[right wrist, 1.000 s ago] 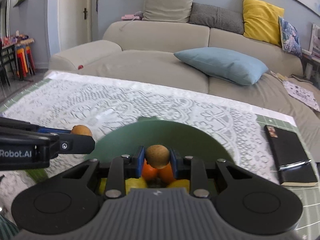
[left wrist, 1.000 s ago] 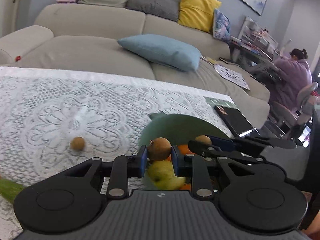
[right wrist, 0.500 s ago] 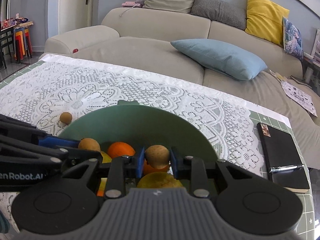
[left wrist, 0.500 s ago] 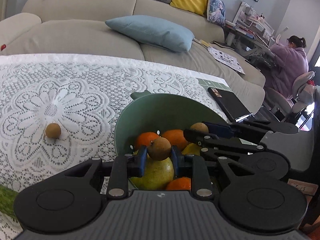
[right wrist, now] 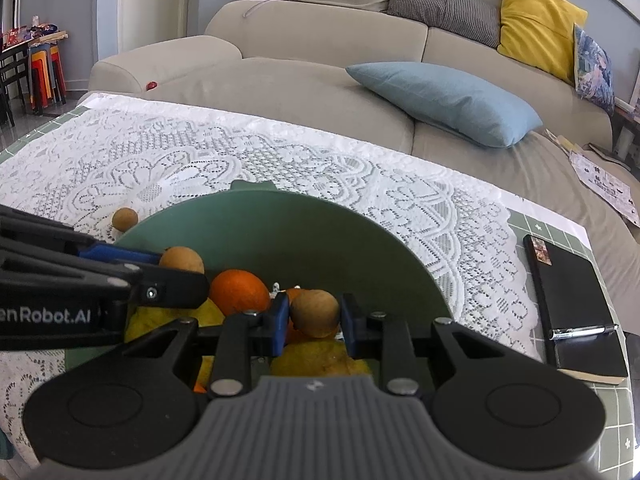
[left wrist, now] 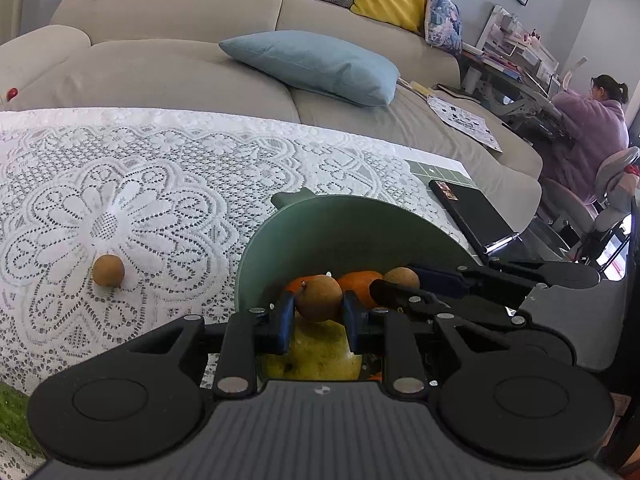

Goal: Organize fruits
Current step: 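Carry both brown fruits over the green colander and open both grippers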

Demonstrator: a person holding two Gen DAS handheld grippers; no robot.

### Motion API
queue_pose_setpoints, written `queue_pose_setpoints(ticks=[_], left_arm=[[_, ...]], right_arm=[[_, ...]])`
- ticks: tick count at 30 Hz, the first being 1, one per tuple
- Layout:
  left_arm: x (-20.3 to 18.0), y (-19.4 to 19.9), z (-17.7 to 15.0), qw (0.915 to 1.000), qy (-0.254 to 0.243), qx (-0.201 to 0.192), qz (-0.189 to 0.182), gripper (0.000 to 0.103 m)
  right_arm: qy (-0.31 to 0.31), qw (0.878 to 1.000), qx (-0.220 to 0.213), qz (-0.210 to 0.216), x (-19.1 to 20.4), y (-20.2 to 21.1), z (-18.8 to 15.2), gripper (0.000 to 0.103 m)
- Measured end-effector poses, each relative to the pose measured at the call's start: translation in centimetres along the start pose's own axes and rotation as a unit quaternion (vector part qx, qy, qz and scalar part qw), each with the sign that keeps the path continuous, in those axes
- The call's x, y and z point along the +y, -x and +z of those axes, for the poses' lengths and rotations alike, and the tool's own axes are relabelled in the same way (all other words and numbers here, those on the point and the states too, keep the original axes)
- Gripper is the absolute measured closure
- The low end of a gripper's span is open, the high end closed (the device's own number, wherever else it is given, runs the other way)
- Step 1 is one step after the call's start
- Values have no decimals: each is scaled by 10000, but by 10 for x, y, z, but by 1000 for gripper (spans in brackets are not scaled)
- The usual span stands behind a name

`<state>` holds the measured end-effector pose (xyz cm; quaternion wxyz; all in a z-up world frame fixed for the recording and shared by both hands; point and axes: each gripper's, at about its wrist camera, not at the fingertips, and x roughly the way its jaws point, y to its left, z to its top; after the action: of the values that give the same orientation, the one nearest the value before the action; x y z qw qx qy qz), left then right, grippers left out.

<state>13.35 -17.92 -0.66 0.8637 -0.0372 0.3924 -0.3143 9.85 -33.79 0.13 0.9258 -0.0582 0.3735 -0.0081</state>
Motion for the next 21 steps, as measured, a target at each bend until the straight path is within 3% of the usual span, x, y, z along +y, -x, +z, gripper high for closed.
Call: queue_pose_setpoints(ticks=[8,12,16,21], left_arm=[[0,-2,2,10000,9,26,-27,75],[2,-1,1,10000,25,13,-37,72],[2,2,1,9999,50,-34,-87,61],[4,11,1,9999,83,-128,-78,59]], right_arm=[[-6,10000,16,4,-1,0,1,79],[4,10000,0,-16,0,2,1,69],[-20,10000,-15,-22,-1,4,0,67],[-55,9999,-117,-80,-2,10,1,59]])
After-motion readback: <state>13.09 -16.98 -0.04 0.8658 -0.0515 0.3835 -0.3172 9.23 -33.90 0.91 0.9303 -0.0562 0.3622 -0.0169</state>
